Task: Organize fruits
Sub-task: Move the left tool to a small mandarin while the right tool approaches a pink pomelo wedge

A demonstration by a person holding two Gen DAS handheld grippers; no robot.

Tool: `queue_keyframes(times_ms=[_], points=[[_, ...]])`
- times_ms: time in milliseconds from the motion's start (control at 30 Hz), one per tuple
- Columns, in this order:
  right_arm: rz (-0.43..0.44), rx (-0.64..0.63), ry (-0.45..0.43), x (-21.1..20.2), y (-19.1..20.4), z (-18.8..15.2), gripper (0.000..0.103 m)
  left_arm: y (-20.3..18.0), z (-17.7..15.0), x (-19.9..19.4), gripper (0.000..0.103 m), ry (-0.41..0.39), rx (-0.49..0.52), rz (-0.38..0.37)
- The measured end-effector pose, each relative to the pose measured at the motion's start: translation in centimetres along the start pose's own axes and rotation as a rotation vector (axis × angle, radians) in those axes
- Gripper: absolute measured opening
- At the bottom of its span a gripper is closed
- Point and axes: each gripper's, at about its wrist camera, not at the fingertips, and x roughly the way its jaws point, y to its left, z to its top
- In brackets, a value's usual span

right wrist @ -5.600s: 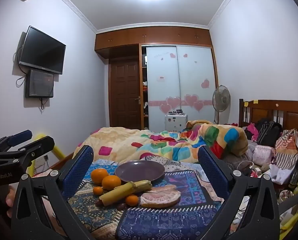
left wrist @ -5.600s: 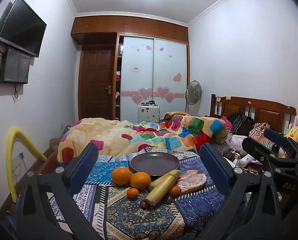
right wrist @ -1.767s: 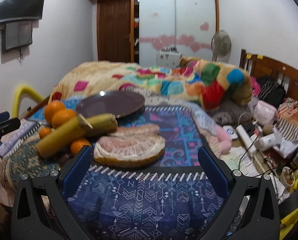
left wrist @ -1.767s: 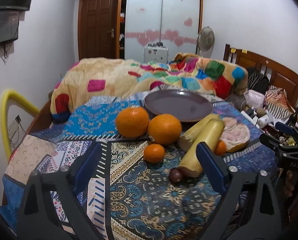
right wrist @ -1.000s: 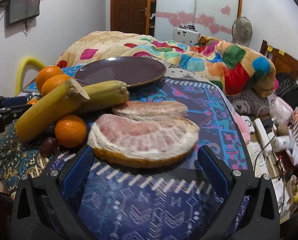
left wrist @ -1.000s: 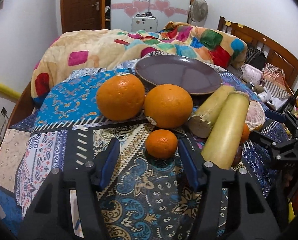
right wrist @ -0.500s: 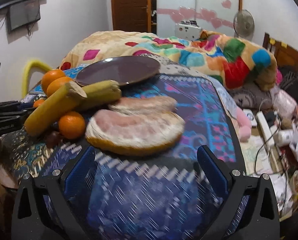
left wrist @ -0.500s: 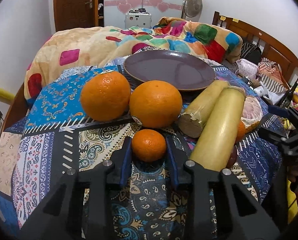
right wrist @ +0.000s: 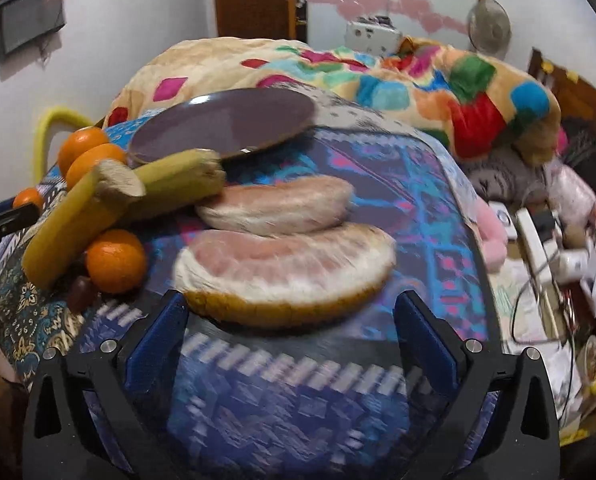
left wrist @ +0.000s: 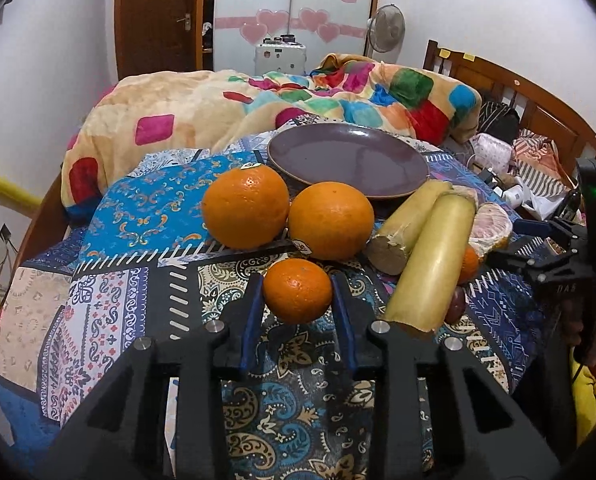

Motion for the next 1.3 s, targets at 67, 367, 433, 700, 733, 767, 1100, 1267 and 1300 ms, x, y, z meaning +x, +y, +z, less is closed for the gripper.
queue_keyframes(times_ms=[67, 367, 433, 700, 733, 767, 1100, 1267, 1300], points=[[-0.034, 0.005, 0.002, -0.5, -1.2, -0.3, 0.103, -0.1, -0.1, -0.2, 0.033, -0.003, 0.004, -0.002], [-0.103, 0.085, -0.003, -2.2, -3.9, -0.1, 0.098, -0.2, -0.3, -0.9, 0.033, -0.017, 0.009, -0.01], [-0.087, 0.085, -0.017, -2.3, -3.3, 0.3, 0.1, -0.2, -0.3, -0.9, 0.033, -0.019, 0.009, -0.011], [-0.031, -0.006, 0.038, 0.9, 1.3, 1.1, 0.1, -0.3, -0.3, -0.9, 0.033, -0.018, 0.012, -0.013], [-0.032, -0.008, 0.039, 1.1, 1.2, 1.0, 0.1, -0.3, -0.2, -0.9, 0.033, -0.02, 0.013, -0.013], [-0.022, -0.003, 0.032, 1.0, 0.9, 1.0, 0.1, -0.3, -0.2, -0.9, 0.033, -0.021, 0.013, -0.013], [-0.137, 0.049, 0.077, -1.4, -4.4, 0.1, 0.096, 0.3, 0.0, -0.7, 0.033, -0.031, -0.007, -0.019], [-0.128, 0.072, 0.027, -2.4, -4.2, 1.2, 0.095, 0.2, 0.3, -0.5, 0.033, -0.035, -0.011, -0.02], [-0.127, 0.072, 0.019, -2.1, -3.9, 1.8, 0.095, 0.1, 0.3, -0.5, 0.033, -0.035, -0.01, -0.02]])
